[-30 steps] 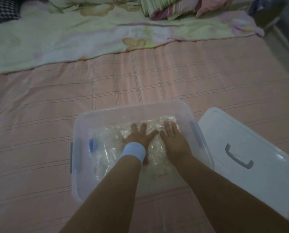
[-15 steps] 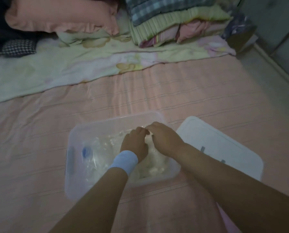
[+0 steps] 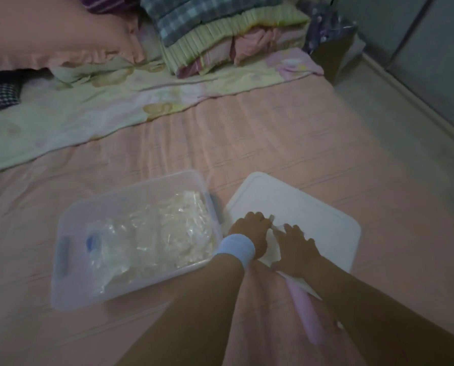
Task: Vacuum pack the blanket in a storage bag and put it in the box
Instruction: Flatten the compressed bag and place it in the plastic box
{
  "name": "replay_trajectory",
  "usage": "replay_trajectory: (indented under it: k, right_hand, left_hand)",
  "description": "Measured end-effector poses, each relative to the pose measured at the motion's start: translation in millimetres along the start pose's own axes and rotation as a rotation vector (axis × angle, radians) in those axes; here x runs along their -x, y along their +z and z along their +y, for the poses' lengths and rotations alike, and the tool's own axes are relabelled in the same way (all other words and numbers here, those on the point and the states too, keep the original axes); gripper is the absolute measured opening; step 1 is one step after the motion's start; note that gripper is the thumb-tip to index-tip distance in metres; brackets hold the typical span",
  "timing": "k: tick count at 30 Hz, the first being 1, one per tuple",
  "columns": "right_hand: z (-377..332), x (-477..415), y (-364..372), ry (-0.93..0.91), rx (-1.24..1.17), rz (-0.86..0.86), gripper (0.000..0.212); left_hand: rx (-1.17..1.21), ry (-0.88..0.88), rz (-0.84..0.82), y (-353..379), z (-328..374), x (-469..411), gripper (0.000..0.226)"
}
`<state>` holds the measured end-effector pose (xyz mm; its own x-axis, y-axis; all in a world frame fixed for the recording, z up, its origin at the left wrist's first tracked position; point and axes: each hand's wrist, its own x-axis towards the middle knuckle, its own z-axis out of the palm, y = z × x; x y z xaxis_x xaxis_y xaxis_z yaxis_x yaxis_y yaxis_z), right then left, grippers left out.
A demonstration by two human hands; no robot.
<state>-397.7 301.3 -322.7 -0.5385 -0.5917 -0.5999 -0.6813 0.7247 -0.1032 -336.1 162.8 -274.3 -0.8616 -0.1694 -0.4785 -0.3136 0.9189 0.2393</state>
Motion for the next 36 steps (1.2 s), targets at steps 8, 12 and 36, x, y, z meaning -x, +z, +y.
replay_trajectory:
  k: [8,12,36]
  right_hand:
    - [35.5,-23.3,32.5,-0.036,0.114,-0.029,0.121]
    - [44.9,-15.7,15.2,-0.04,0.153,0.018,0.113]
    - [-145.0,83.9,-153.0,-0.39,0.245,0.814,0.053]
  left_hand:
    - [-0.059,-0.136,-0.226,40.0,-4.2,-27.7,0.074]
    - [-0.069,-0.098,-0.14,33.5,3.3,-26.5,0.078]
    - [-0.418,-0.082,0.295,-148.9,-141.3,187.7,0.066]
